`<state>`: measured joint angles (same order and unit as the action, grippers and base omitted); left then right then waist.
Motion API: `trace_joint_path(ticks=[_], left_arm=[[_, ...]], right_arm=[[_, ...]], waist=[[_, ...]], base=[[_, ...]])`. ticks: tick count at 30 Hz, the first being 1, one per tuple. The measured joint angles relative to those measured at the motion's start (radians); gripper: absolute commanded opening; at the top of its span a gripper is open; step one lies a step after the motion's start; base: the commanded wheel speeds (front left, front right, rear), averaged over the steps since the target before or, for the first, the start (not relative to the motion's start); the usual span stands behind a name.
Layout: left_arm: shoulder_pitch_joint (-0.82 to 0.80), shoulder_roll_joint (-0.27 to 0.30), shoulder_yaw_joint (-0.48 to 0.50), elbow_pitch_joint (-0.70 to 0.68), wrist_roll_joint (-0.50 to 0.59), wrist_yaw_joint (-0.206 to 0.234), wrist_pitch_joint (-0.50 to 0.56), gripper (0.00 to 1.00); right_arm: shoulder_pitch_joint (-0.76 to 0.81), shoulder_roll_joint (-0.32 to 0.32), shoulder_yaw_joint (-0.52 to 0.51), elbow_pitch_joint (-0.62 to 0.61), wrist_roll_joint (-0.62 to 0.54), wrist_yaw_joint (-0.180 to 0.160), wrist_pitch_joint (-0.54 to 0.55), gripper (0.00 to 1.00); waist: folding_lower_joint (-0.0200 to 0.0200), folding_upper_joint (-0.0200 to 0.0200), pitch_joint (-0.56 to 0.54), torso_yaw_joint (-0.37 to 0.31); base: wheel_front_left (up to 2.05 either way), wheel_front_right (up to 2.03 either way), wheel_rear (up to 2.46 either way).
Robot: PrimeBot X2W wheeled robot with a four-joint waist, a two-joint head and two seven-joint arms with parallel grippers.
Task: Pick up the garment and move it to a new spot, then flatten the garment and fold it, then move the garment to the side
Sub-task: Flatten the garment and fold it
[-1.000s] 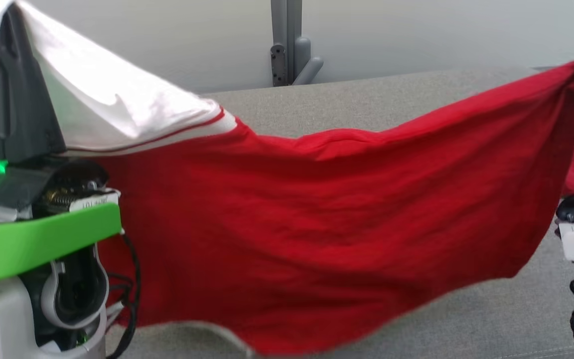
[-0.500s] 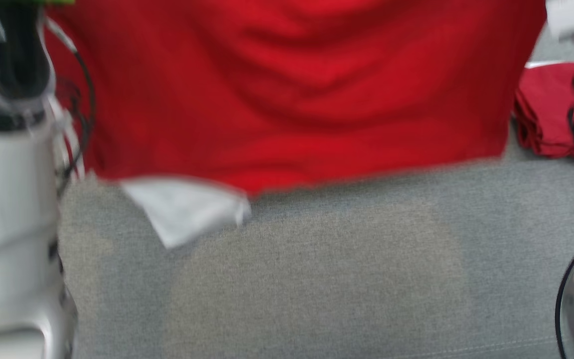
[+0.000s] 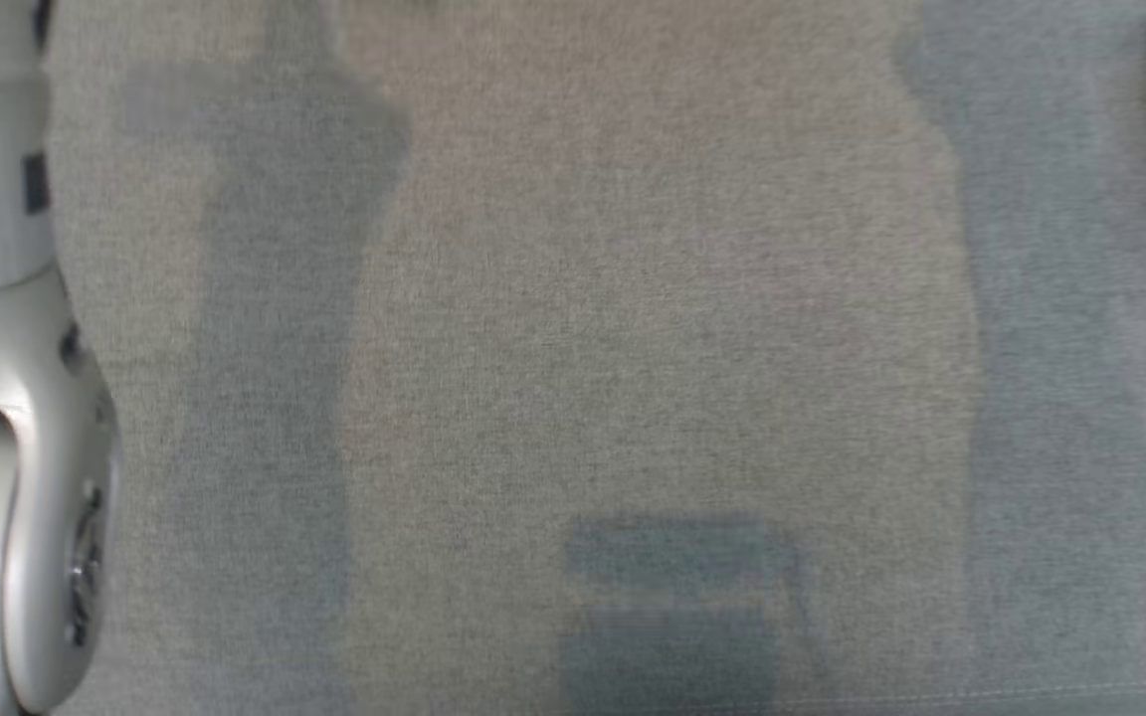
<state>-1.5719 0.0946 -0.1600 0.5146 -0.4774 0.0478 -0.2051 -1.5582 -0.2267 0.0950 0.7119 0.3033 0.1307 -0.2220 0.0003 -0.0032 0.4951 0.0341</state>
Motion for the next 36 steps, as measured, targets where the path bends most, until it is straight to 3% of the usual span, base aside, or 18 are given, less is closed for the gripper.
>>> trace_joint_path(ticks=[7, 14, 22, 28, 36], left_arm=[[0.226, -0.027, 0.03, 0.073, -0.06, -0.058, -0.052, 0.0], [0.425, -0.033, 0.111, -0.063, -0.022, -0.11, -0.056, 0.0], [0.624, -0.029, 0.156, -0.216, 0.034, -0.145, -0.056, 0.0], [0.851, -0.029, 0.167, -0.317, 0.042, -0.162, -0.056, 0.0], [1.178, -0.039, 0.188, -0.423, 0.016, -0.162, -0.056, 0.0]], right_arm=[[0.13, -0.007, 0.033, 0.15, 0.047, 0.0, -0.037, 0.0], [0.313, -0.02, 0.027, 0.02, 0.164, 0.0, -0.04, 0.0], [0.48, -0.043, 0.138, -0.079, 0.263, 0.0, -0.041, 0.0], [0.623, -0.059, 0.164, -0.126, 0.326, 0.0, -0.041, 0.0], [0.877, -0.079, 0.173, -0.273, 0.328, 0.0, -0.041, 0.0]], waist=[[0.0001, 0.0, 0.132, 0.04], [0.0, 0.0, 0.205, 0.067], [-0.0002, 0.0, 0.157, 0.059], [-0.0003, 0.0, 0.078, 0.041], [-0.0003, 0.0, -0.04, 0.032]], base=[[0.0, 0.0, 0.0], [0.0, 0.0, 0.0], [0.0, 0.0, 0.0], [0.0, 0.0, 0.0], [0.0, 0.0, 0.0]])
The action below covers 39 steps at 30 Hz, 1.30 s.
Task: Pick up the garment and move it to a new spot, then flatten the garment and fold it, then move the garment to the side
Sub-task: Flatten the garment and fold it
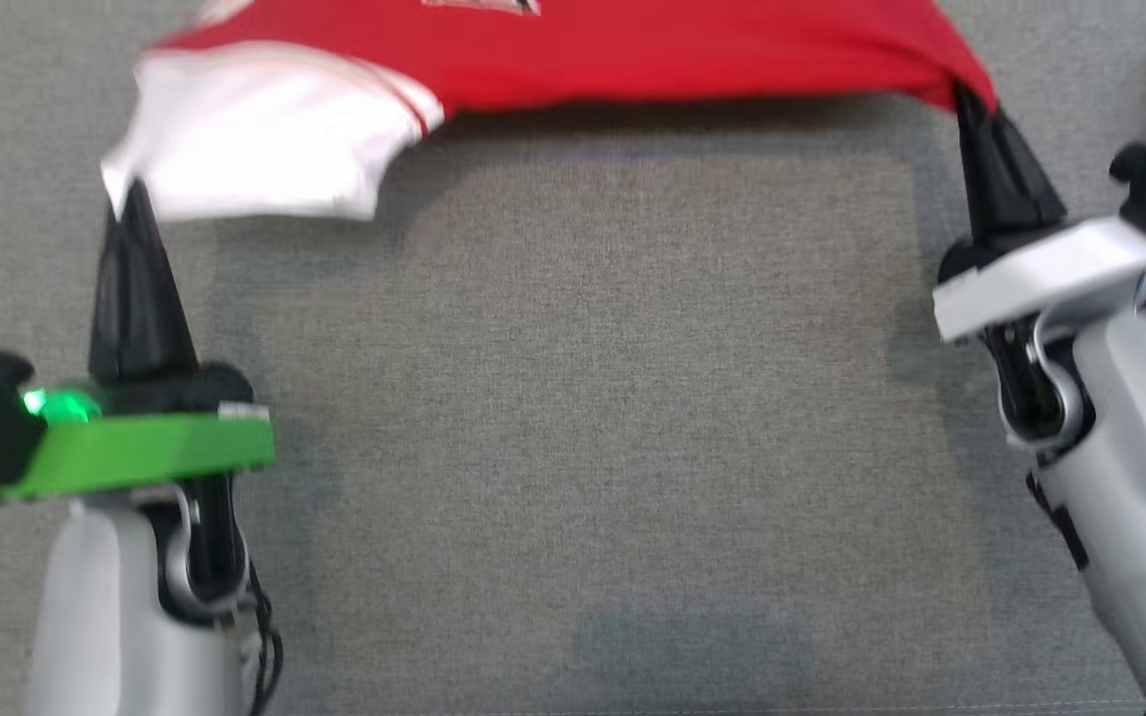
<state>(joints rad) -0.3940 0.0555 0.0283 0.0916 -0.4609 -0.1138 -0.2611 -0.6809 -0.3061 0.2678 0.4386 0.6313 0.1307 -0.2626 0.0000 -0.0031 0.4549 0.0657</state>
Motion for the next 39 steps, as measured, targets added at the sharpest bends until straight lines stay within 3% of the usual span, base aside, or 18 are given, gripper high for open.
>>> trace_joint_path(ticks=[7, 12, 21, 30, 39], left_arm=[[0.224, -0.005, -0.008, -0.03, -0.092, 0.044, 0.0, 0.0], [0.352, -0.007, -0.036, -0.055, -0.154, 0.089, 0.0, 0.0], [0.524, -0.007, -0.048, -0.103, -0.176, 0.14, 0.0, 0.0], [0.644, -0.007, -0.023, -0.157, -0.174, 0.159, -0.001, 0.0], [0.605, -0.007, -0.051, -0.116, -0.132, 0.119, -0.001, 0.0]], right_arm=[[0.247, 0.01, -0.07, -0.142, -0.02, 0.001, 0.0, 0.0], [0.43, 0.068, -0.142, -0.224, -0.021, 0.001, 0.0, 0.0], [0.697, 0.158, -0.166, -0.332, -0.052, 0.001, 0.0, 0.0], [0.836, 0.181, -0.14, -0.367, -0.054, 0.001, 0.0, 0.0], [0.827, 0.185, -0.126, -0.324, -0.052, 0.001, 0.0, 0.0]], waist=[[0.0, 0.0, -0.099, 0.003], [0.0, 0.0, -0.163, 0.013], [-0.0001, 0.0, -0.275, 0.019], [-0.0001, 0.0, -0.339, -0.012], [-0.0001, 0.0, -0.36, -0.036]], base=[[0.0, 0.0, 0.0], [0.0, 0.0, 0.0], [0.0, 0.0, 0.0], [0.0, 0.0, 0.0], [0.0, 0.0, 0.0]])
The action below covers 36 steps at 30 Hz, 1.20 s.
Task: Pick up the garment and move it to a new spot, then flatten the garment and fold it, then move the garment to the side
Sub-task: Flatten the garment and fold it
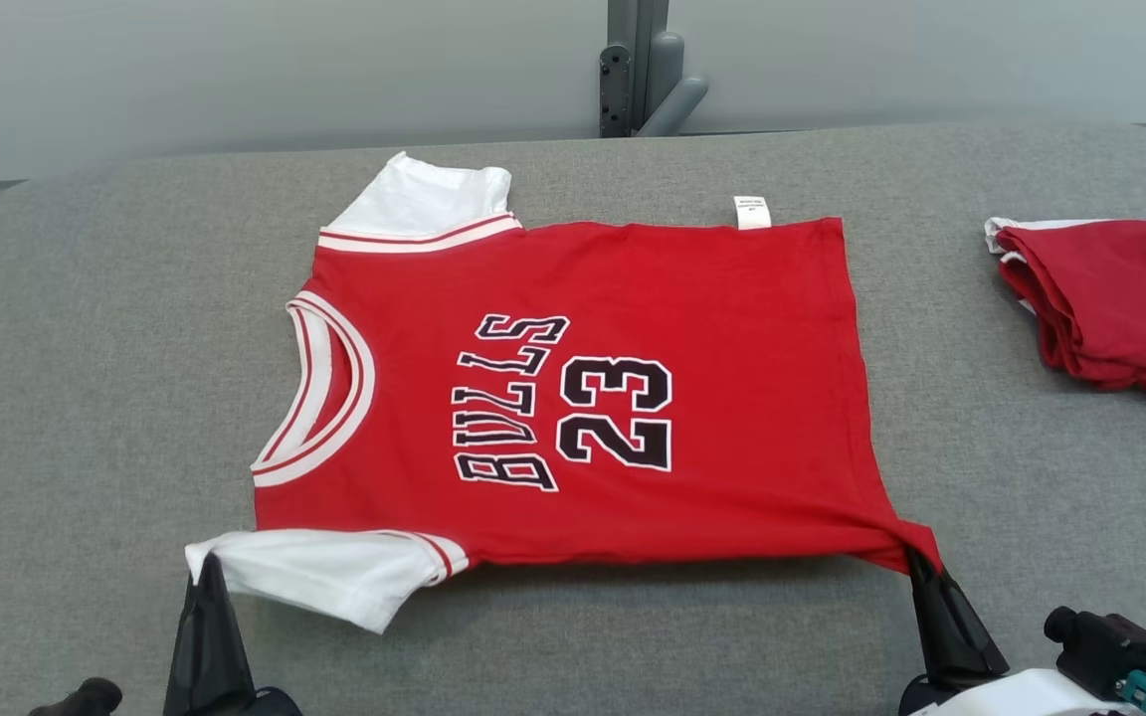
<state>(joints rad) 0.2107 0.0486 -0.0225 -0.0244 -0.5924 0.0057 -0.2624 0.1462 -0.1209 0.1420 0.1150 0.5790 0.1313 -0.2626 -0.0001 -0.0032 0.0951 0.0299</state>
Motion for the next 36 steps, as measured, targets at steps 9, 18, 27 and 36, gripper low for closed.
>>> trace_joint_path(ticks=[9, 18, 27, 36], left_arm=[[-0.151, 0.0, -0.067, 0.118, 0.069, -0.022, 0.0, 0.0], [-0.363, 0.0, -0.102, 0.317, 0.095, -0.028, 0.0, 0.0], [-0.549, 0.0, -0.083, 0.495, 0.093, -0.004, 0.0, 0.0], [-0.661, 0.0, -0.071, 0.594, 0.114, 0.003, 0.0, 0.0]], right_arm=[[-0.09, 0.011, 0.01, 0.1, 0.028, 0.0, 0.0, 0.0], [-0.216, 0.015, -0.001, 0.239, 0.052, 0.0, 0.0, 0.0], [-0.412, 0.001, 0.064, 0.419, 0.072, 0.0, 0.0, 0.0], [-0.548, -0.008, 0.131, 0.542, 0.09, 0.0, 0.0, 0.0]], waist=[[0.0, 0.0, -0.006, -0.005], [0.0, 0.0, 0.012, -0.01], [0.0001, 0.0, 0.065, -0.022], [0.0001, 0.0, 0.119, -0.031]], base=[[0.0, 0.0, 0.0], [0.0, 0.0, 0.0], [0.0, 0.0, 0.0], [0.0, 0.0, 0.0]])
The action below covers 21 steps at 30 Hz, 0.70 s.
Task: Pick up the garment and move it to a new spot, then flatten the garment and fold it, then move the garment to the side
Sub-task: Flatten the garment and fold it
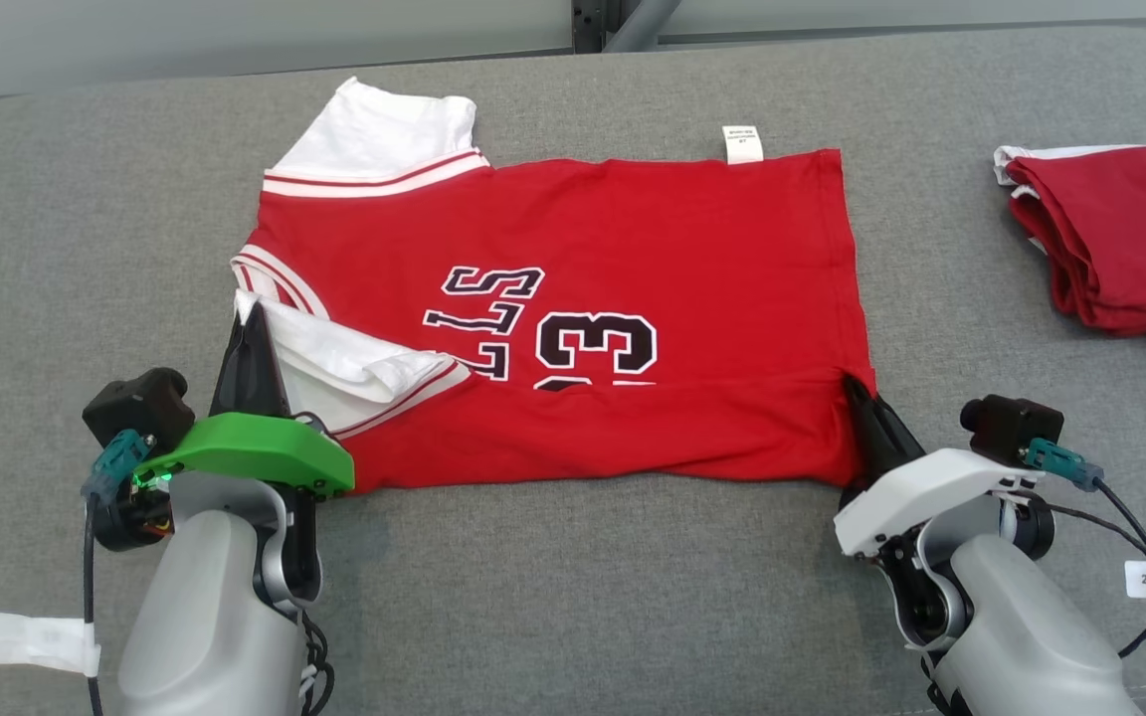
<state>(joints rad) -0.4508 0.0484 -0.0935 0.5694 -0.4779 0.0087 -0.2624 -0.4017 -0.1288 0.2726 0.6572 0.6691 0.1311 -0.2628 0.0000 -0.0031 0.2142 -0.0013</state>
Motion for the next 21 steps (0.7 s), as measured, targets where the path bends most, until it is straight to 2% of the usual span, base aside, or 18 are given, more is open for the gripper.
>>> trace_joint_path(ticks=[3, 4, 6, 7, 8, 9, 10, 11, 12, 21], left_arm=[[-0.027, 0.0, -0.003, 0.021, 0.007, 0.0, 0.0, 0.0], [-0.033, 0.0, -0.003, 0.027, 0.01, 0.0, 0.0, 0.0], [-0.041, 0.0, -0.006, 0.035, 0.014, 0.0, 0.0, 0.0], [-0.045, 0.0, -0.006, 0.041, 0.014, 0.0, 0.0, 0.0], [-0.049, 0.0, -0.006, 0.047, 0.014, 0.0, 0.0, 0.0], [-0.052, 0.0, -0.006, 0.052, 0.014, 0.0, 0.0, 0.06], [-0.055, 0.0, -0.005, 0.055, 0.014, 0.001, 0.0, 0.34], [-0.058, 0.0, -0.005, 0.059, 0.014, 0.001, 0.0, 0.82], [-0.062, 0.0, -0.007, 0.062, 0.014, 0.0, 0.0, 1.0], [-0.075, 0.0, 0.001, 0.062, 0.005, -0.008, 0.0, 1.0]], right_arm=[[-0.029, 0.0, 0.011, 0.018, 0.002, 0.0, 0.0, 0.0], [-0.036, -0.001, 0.014, 0.024, 0.002, 0.0, 0.0, 0.05], [-0.046, -0.001, 0.018, 0.038, 0.002, 0.0, 0.0, 0.5], [-0.051, 0.0, 0.021, 0.043, 0.002, 0.0, 0.0, 0.82], [-0.054, -0.002, 0.024, 0.045, 0.0, 0.0, 0.0, 1.0], [-0.057, -0.003, 0.024, 0.045, -0.003, 0.0, 0.0, 1.0], [-0.058, -0.005, 0.023, 0.044, -0.004, 0.0, 0.0, 1.0], [-0.058, -0.007, 0.022, 0.041, -0.006, 0.0, 0.0, 1.0], [-0.058, -0.009, 0.022, 0.036, -0.011, 0.0, 0.0, 1.0], [-0.025, -0.033, -0.042, -0.051, -0.099, 0.0, 0.0, 1.0]], waist=[[0.0, 0.0, 0.016, -0.004], [0.0, 0.0, 0.02, -0.006], [0.0, 0.0, 0.028, -0.01], [0.0, 0.0, 0.03, -0.012], [0.0, 0.0, 0.032, -0.014], [0.0, 0.0, 0.033, -0.016], [0.0, 0.0, 0.034, -0.019], [0.0, 0.0, 0.034, -0.021], [0.0, 0.0, 0.034, -0.023], [0.0, 0.0, 0.027, -0.041]], base=[[0.0, 0.0, 0.0], [0.0, 0.0, 0.0], [0.0, 0.0, 0.0], [0.0, 0.0, 0.0], [0.0, 0.0, 0.0], [0.0, 0.0, 0.0], [0.0, 0.0, 0.0], [0.0, 0.0, 0.0], [0.0, 0.0, 0.0], [0.0, 0.0, 0.0]])
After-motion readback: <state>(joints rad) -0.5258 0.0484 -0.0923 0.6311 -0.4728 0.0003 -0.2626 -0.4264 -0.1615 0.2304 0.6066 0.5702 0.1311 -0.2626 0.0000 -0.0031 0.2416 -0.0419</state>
